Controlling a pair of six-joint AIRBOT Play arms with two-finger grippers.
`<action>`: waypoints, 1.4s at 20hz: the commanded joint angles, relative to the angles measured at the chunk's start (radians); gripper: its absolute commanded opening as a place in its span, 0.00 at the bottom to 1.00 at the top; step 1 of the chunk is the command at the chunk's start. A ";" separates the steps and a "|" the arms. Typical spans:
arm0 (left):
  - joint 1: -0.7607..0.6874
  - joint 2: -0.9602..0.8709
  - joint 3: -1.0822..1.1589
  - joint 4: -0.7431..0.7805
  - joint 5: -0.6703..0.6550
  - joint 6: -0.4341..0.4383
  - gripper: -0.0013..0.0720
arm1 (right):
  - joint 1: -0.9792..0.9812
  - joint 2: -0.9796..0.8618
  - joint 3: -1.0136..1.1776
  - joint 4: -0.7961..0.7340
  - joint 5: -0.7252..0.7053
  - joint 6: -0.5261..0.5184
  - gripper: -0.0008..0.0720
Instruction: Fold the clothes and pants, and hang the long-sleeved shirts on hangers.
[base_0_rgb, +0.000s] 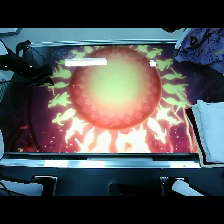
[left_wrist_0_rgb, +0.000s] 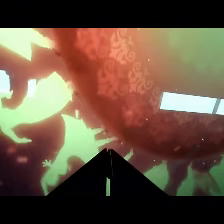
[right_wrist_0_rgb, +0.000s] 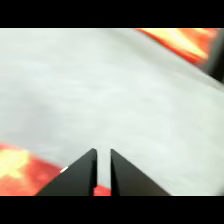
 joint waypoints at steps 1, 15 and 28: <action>0.005 0.037 0.000 0.048 0.024 0.144 0.04 | 0.258 0.000 0.042 0.206 -0.141 -0.162 0.06; -0.060 0.567 -0.720 0.073 0.332 0.219 0.04 | 1.201 0.000 0.042 0.137 -0.234 -0.138 0.06; -0.060 0.564 -0.720 0.079 0.312 0.212 0.04 | 1.200 0.000 0.042 0.096 -0.248 -0.139 0.06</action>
